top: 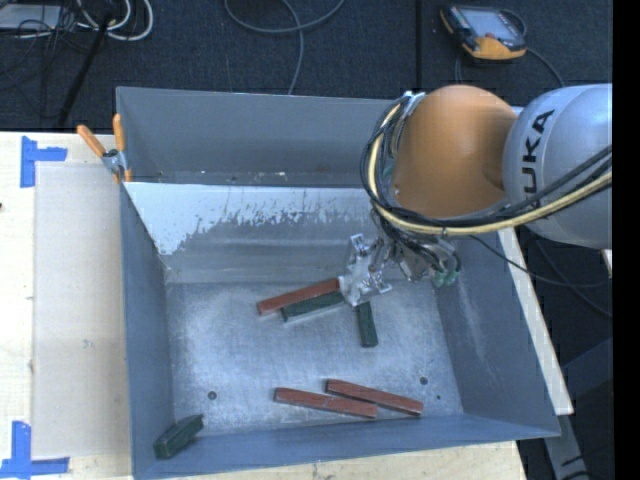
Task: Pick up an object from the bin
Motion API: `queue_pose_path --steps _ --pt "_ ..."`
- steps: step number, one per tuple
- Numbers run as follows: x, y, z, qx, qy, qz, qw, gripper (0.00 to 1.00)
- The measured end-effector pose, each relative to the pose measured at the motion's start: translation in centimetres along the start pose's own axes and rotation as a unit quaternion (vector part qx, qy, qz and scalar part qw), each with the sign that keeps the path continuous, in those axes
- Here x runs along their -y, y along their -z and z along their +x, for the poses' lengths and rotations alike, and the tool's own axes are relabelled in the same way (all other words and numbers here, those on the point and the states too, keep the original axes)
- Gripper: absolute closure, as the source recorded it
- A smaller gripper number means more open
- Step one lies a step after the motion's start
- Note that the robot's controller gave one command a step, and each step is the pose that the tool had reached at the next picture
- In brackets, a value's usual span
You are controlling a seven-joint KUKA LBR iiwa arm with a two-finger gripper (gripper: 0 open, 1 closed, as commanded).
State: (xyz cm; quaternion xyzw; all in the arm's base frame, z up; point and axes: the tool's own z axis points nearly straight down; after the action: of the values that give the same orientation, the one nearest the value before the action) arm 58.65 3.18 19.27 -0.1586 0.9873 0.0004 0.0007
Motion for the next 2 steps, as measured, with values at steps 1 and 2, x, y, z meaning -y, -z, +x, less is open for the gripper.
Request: queue_pose_path --steps 1,2 --pt "0.0 0.0 0.0 -0.0001 -0.001 0.0 1.0 1.0" --pt "-0.5 -3.4 -0.8 0.0018 -0.024 0.001 0.9997 1.0"
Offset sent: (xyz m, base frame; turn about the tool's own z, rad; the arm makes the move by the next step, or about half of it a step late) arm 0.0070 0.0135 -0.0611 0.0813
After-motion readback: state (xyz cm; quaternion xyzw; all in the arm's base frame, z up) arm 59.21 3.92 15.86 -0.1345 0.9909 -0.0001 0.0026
